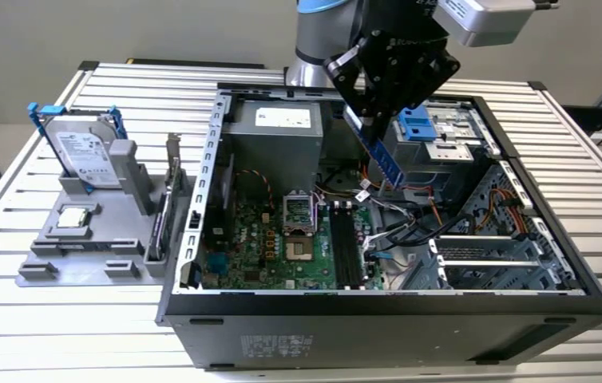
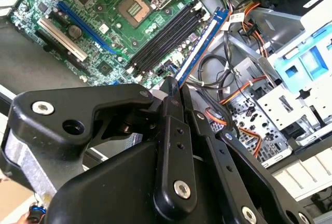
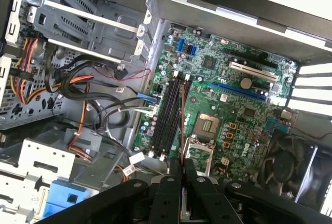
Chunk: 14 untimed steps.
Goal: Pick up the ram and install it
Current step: 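Insert the ram into the slot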
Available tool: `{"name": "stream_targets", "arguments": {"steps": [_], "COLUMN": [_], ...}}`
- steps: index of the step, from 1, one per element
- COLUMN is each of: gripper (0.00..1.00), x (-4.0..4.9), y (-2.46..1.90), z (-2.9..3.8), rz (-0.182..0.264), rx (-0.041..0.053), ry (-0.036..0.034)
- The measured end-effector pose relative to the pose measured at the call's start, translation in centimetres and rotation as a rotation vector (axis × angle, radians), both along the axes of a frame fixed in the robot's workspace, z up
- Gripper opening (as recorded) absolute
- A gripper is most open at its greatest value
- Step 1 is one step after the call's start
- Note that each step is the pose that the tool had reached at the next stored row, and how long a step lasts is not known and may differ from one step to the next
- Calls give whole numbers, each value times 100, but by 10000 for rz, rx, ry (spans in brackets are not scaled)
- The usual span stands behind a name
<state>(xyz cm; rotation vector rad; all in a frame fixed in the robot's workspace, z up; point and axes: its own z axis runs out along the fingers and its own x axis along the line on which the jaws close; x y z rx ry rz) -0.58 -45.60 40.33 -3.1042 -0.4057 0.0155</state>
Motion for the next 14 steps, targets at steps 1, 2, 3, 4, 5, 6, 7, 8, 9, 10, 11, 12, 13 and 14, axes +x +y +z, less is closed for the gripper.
{"name": "stream_targets", "arguments": {"steps": [1, 2, 3, 4, 5, 6, 7, 8, 9, 10, 11, 12, 13, 14], "gripper": [0, 0, 0, 0, 0, 0, 0, 0, 0, 0, 0, 0, 0, 0], "x": [0, 0, -1, -1, 0, 0, -1, 0, 0, 0, 0, 0, 0, 0], "y": [0, 0, 0, 0, 0, 0, 0, 0, 0, 0, 0, 0, 0, 0], "z": [0, 0, 0, 0, 0, 0, 0, 0, 0, 0, 0, 0, 0, 0], "rz": [-47, -91, -132, -176, -220, -258, -292, -320, -348, -376, -405, -432, -460, -485], "rx": [0, 1, 0, 0, 1, 0, 0, 0, 1, 0, 1, 1, 0, 0], "ry": [-1, 0, 0, 0, 0, -1, 0, 0, 0, 0, 0, 0, -1, 0]}}
